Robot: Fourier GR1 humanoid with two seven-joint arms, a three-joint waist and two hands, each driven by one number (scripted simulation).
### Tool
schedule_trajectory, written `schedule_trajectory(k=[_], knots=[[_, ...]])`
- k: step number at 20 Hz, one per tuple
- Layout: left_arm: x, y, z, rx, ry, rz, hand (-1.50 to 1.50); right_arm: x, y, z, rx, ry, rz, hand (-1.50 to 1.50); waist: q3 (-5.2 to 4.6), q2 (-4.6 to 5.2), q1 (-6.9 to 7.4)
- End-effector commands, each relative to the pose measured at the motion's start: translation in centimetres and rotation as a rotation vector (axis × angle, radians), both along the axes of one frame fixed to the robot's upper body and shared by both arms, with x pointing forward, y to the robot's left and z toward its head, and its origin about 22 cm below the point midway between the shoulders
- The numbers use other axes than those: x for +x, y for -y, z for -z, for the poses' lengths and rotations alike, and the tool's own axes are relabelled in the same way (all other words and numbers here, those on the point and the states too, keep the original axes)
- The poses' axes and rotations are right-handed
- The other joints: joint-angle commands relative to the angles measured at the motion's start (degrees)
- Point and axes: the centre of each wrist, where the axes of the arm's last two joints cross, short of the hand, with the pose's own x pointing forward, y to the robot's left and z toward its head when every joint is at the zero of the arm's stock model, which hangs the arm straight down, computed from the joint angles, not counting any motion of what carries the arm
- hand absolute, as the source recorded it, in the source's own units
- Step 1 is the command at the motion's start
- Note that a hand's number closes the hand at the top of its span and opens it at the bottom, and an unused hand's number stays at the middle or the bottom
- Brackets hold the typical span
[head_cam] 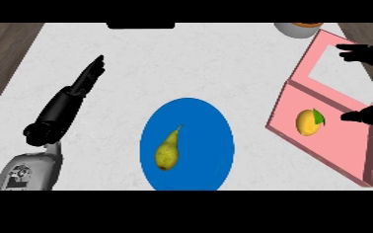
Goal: Pick the lemon from the plate and place it in the cardboard box
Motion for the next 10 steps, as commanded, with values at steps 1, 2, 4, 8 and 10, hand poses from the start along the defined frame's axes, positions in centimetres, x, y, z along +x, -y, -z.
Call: schedule_trajectory(k=[1, 2, 4, 8, 10], knots=[[-0.5, -1.0, 0.4, 0.0, -0.022, -0.012, 0.0, 0.0, 1.2, 3.1, 0.435, 0.056, 0.085, -1.5, 0.01, -0.15, -0.31], [-0.2, -0.2, 0.0, -0.009, 0.013, -0.008, 0.0, 0.8, 1.0, 2.6, 0.498, 0.03, 0.099, -1.5, -0.09, -0.14, -0.15], [-0.4, 0.1, 1.4, -0.004, -0.006, -0.011, 0.0, 1.0, 2.5, 2.2, 0.587, 0.013, 0.159, -1.5, -0.13, 0.23, -0.05], [0.3, -0.1, -1.7, 0.001, 0.011, -0.004, 0.0, 0.3, 6.2, -0.2, 0.658, 0.024, 0.284, -1.5, -0.08, 0.14, 0.36], [0.8, 0.2, -0.4, 0.013, 0.006, 0.017, 0.0, 0.0, 8.4, 0.2, 0.651, 0.072, 0.322, -1.5, -0.05, 0.48, 0.73]])
